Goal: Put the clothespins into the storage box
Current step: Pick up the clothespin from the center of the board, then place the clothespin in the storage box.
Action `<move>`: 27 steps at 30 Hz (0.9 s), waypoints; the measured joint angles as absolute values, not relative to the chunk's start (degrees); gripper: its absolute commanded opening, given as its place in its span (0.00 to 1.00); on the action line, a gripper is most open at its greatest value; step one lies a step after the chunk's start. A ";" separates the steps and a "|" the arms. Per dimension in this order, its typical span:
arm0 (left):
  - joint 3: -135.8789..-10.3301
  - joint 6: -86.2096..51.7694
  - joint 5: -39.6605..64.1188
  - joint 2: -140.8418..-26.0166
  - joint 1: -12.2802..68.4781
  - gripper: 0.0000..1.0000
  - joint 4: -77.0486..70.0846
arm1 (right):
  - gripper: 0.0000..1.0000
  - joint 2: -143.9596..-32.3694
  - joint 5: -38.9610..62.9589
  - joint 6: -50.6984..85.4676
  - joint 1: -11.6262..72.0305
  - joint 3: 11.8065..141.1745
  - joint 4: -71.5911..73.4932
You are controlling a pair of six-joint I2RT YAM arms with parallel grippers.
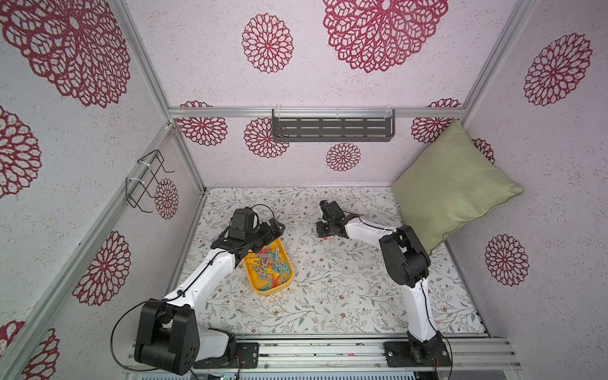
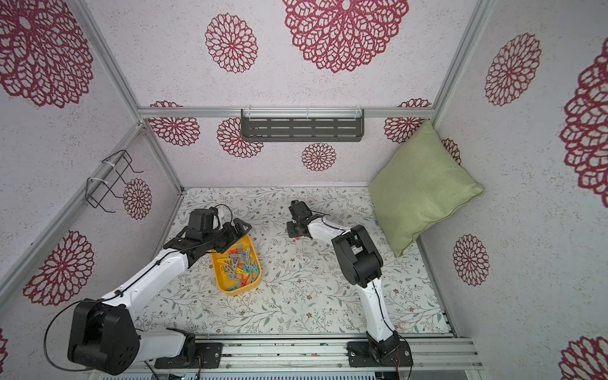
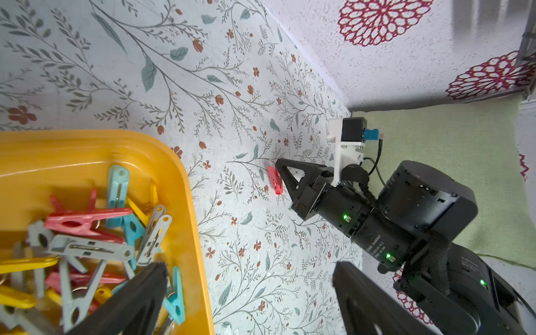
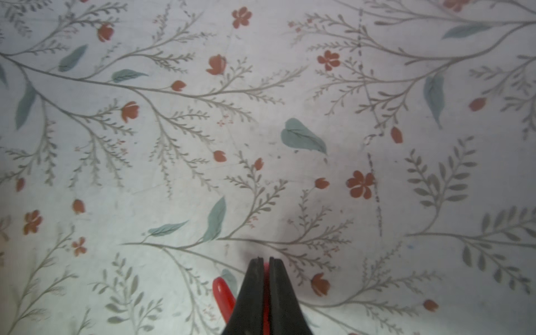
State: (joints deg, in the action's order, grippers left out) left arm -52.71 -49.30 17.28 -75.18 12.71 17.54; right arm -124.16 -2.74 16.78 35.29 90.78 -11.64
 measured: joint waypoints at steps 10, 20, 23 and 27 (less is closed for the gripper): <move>-48.42 -47.64 17.26 -65.52 4.40 0.97 22.39 | 0.09 -122.48 -0.08 18.24 46.22 98.02 -12.60; -42.35 -46.26 17.69 -56.73 -3.99 0.97 27.05 | 0.20 -126.91 3.51 19.35 53.76 114.54 -15.66; -40.64 -46.13 17.89 -55.27 -5.43 0.97 27.77 | 0.42 -130.67 3.88 19.29 54.85 119.70 -17.61; -40.12 -45.82 17.82 -54.17 -6.26 0.97 28.67 | 0.61 -133.10 4.14 18.79 55.46 120.55 -19.66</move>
State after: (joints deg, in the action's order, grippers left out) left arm -40.12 -45.82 17.82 -54.17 -6.26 28.67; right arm -133.10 4.14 18.79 55.46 120.55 -19.66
